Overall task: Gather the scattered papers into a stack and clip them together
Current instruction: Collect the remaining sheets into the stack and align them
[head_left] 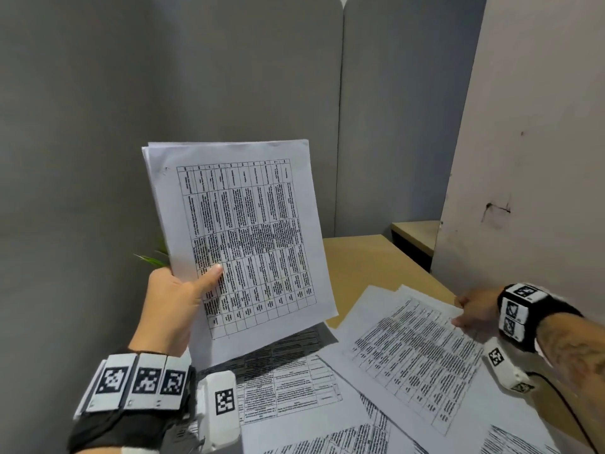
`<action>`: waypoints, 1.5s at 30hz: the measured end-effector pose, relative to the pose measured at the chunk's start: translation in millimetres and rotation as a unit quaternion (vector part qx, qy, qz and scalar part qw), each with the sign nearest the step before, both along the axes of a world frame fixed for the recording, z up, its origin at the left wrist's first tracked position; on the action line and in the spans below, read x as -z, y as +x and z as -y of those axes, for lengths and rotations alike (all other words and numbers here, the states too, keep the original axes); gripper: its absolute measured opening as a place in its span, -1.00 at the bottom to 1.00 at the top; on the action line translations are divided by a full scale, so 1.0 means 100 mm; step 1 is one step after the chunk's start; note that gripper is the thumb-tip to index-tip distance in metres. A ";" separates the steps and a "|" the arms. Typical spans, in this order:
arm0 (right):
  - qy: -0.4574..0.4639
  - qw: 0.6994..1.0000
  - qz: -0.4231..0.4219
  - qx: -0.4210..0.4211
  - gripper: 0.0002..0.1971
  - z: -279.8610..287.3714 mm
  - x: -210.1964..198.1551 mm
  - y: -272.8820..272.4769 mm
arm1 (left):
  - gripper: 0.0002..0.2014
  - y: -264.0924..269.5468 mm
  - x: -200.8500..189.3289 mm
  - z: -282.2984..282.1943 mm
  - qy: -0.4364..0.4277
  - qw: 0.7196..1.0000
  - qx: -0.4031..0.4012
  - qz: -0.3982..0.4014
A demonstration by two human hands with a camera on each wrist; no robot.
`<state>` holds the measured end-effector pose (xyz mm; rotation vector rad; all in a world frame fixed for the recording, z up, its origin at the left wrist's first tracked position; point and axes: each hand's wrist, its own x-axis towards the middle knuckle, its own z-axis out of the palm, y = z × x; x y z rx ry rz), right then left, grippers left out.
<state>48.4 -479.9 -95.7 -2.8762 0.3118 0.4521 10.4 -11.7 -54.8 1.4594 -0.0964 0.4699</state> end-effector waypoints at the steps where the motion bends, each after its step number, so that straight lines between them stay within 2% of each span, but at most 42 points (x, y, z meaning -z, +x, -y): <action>1: -0.004 1.000 -0.012 0.004 -0.69 0.03 0.01 0.00 | -0.86 -0.01 0.00 0.01 0.002 1.000 0.008 0.001; 4: -0.041 0.994 0.014 0.097 -0.74 0.14 -0.02 -0.08 | -0.80 0.00 0.02 0.04 -0.005 1.000 0.026 0.006; 6: -0.083 0.993 0.036 0.071 -0.73 0.16 -0.13 -0.13 | -0.78 -0.02 0.01 0.06 -0.006 0.999 0.032 0.009; 8: -0.043 0.995 0.080 0.051 -0.73 0.13 -0.29 -0.17 | -0.79 -0.03 0.00 0.06 -0.006 1.000 0.027 0.013; 10: 0.006 0.987 0.160 0.017 -0.68 0.02 -0.57 -0.28 | -0.84 -0.03 -0.02 0.05 -0.005 1.000 0.011 0.018; 11: 0.003 0.980 0.199 -0.014 -0.67 -0.06 -0.75 -0.36 | -0.86 -0.03 -0.03 0.04 -0.008 1.000 0.005 0.020; 14: -0.101 0.952 0.246 -0.149 -0.68 -0.39 -1.26 -0.75 | -0.89 -0.05 -0.06 0.01 -0.008 1.000 -0.003 0.016; 16: -0.160 0.934 0.229 -0.221 -0.68 -0.68 -1.48 -1.09 | -0.86 -0.11 -0.10 0.01 -0.001 1.000 -0.016 0.020; 20: -0.240 0.893 0.171 -0.339 -0.68 -1.17 -1.53 -1.64 | -0.54 -0.26 -0.20 0.02 0.003 0.999 -0.049 -0.005; 23: -0.220 0.870 0.123 -0.425 -0.78 -1.40 -1.28 -1.91 | -0.51 -0.23 -0.18 -0.06 0.011 0.998 -0.049 -0.033; 26: -0.189 0.852 0.069 -0.483 -0.82 -1.56 -1.09 -2.07 | -0.58 -0.11 -0.11 -0.16 -0.004 0.999 -0.036 -0.017; 28: -0.153 0.859 0.061 -0.486 -0.80 -1.62 -1.11 -2.14 | -0.50 -0.05 -0.07 -0.20 -0.005 0.999 -0.024 -0.021; 31: -0.143 0.868 0.097 -0.466 -0.79 -1.62 -1.20 -2.22 | -0.57 -0.03 -0.06 -0.19 0.002 0.999 -0.031 -0.024; 34: -0.125 0.867 0.119 -0.468 -0.80 -1.58 -1.21 -2.25 | -0.52 -0.04 -0.07 -0.16 -0.001 0.999 -0.034 -0.020; 38: 0.022 0.879 0.044 -0.475 -0.89 -1.45 -1.35 -2.19 | -0.51 -0.08 -0.08 -0.16 -0.007 0.999 -0.038 -0.021; 40: 0.063 0.884 0.035 -0.462 -0.92 -1.37 -1.46 -2.09 | -0.50 -0.10 -0.10 -0.16 -0.007 0.999 -0.043 -0.024; 42: 0.047 0.894 0.047 -0.443 -0.88 -1.31 -1.52 -1.93 | -0.49 -0.13 -0.12 -0.14 -0.002 0.998 -0.048 -0.030; 45: -0.076 0.920 0.040 -0.383 -0.91 -1.31 -1.46 -1.60 | -0.49 -0.13 -0.13 -0.12 -0.004 0.998 -0.054 -0.027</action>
